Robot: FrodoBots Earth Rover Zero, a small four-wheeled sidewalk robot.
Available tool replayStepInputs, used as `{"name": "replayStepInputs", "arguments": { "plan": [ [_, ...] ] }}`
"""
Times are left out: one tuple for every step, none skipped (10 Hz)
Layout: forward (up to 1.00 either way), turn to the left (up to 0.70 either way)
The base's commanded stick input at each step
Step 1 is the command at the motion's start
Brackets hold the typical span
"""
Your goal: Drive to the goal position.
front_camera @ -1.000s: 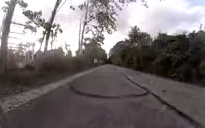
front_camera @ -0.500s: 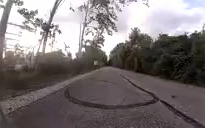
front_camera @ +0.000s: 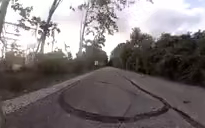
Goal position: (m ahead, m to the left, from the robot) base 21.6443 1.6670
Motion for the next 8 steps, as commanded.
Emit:
{"name": "replayStepInputs", "arguments": {
  "plan": [
    [0.7,0.0],
    [0.7,0.0],
    [0.7,0.0],
    [0.7,0.0],
    [0.7,0.0],
    [0.7,0.0],
    [0.7,0.0],
    [0.7,0.0]
  ]
}}
